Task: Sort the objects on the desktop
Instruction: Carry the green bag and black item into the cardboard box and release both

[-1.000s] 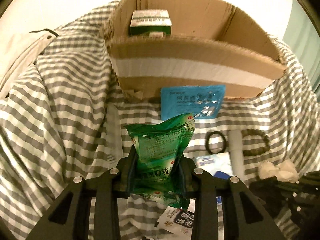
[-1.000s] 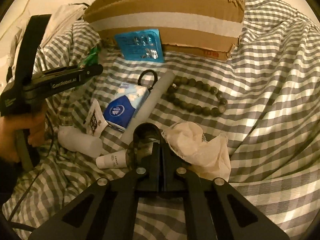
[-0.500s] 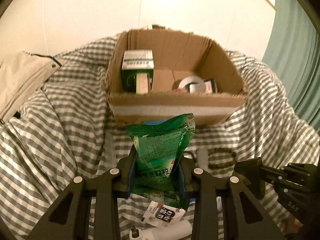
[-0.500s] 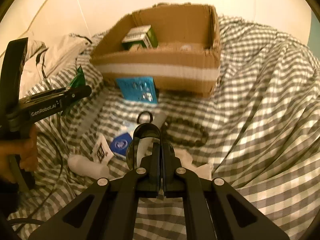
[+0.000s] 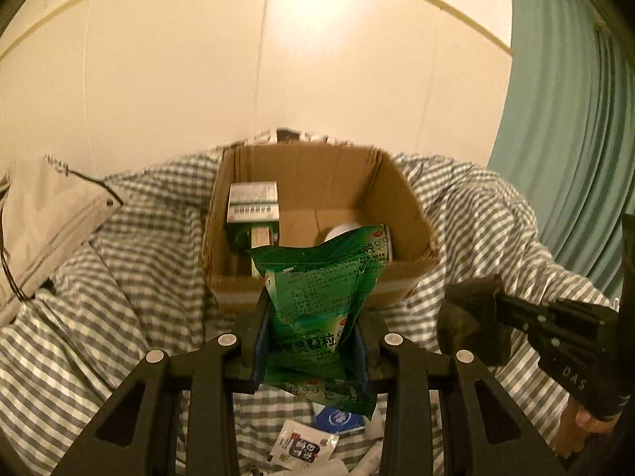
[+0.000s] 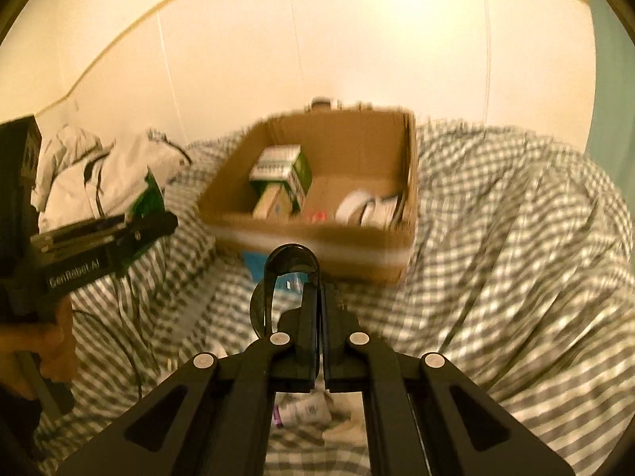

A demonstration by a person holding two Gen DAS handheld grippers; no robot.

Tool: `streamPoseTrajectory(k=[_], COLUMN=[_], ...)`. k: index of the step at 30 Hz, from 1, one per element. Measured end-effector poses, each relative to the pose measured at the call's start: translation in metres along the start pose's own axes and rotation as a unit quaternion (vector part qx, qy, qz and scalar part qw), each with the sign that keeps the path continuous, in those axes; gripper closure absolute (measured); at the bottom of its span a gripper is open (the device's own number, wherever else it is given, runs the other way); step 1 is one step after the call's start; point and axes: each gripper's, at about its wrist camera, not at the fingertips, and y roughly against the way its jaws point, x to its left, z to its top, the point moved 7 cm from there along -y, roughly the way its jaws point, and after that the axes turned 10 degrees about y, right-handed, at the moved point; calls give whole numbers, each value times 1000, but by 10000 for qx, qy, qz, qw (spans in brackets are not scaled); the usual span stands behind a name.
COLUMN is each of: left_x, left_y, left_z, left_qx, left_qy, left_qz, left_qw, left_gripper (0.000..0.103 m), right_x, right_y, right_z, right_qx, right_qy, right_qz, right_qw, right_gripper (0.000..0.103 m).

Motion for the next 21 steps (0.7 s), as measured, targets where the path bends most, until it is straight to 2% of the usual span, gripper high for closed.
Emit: streamPoseTrajectory(k=[10, 21], left_x=[-18, -21], left_y=[26, 27], left_z=[34, 70], left_qx=[-541, -952], left_qy=[-160, -174], left_qz=[-153, -102], left_qw=[9983, 9952], left_gripper=[68, 68], right_x=[-1, -1], right_y=[24, 39], right_z=[52, 99], right_qx=[-706, -1284], right_qy=[234, 402], right_qz=[-310, -594], right_qw=[9967, 9891], right_gripper=[101, 101])
